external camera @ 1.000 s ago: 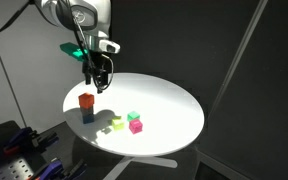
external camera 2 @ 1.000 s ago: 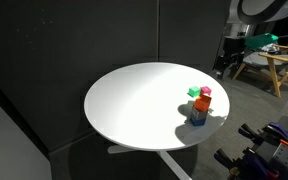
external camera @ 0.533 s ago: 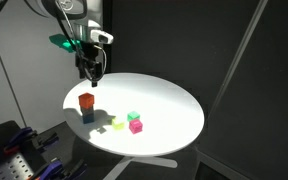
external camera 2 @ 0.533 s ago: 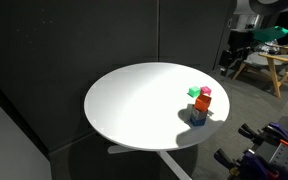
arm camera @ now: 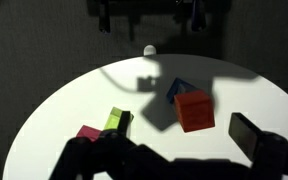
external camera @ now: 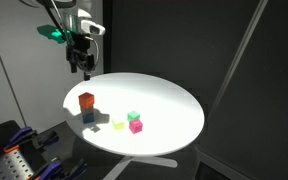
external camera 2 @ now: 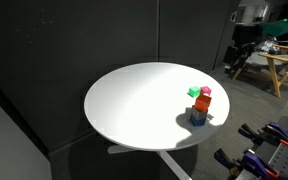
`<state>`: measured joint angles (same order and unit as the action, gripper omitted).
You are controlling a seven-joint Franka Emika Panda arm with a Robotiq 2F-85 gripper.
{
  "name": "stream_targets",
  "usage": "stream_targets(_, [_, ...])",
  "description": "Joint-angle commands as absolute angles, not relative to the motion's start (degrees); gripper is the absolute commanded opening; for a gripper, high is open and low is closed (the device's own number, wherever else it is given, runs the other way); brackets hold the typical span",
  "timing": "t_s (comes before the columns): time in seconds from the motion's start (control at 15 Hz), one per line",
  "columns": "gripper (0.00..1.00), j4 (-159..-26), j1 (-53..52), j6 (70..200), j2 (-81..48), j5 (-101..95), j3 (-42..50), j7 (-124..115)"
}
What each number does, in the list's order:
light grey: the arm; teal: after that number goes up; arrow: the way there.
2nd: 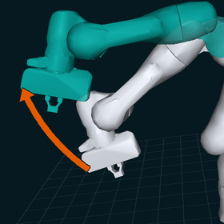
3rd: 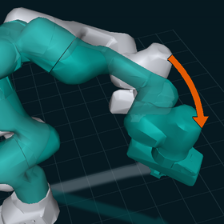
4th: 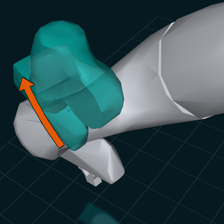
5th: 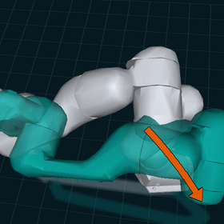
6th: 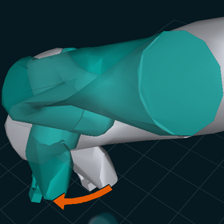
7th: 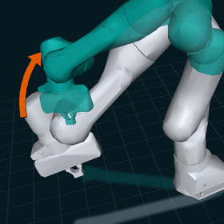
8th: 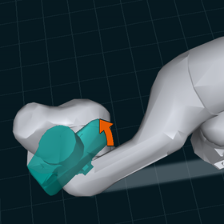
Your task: Put the yellow block on the table
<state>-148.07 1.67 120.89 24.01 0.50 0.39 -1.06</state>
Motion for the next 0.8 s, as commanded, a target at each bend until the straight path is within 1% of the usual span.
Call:
stream_targets(0.0, [1.00, -149.8, 0.8, 119.1, 28.3, 0.7, 0.0, -1.4])
stream_targets(0.47, [1.00, -151.3, 0.1, 117.3, 32.8, 0.7, 0.1, -0.6])
stream_targets(0.53, [1.00, -150.4, 0.4, 118.6, 30.4, 0.5, 0.1, -1.0])
stream_targets(0.73, [1.00, -150.4, 0.4, 118.5, 30.5, 0.5, 0.1, -1.0])
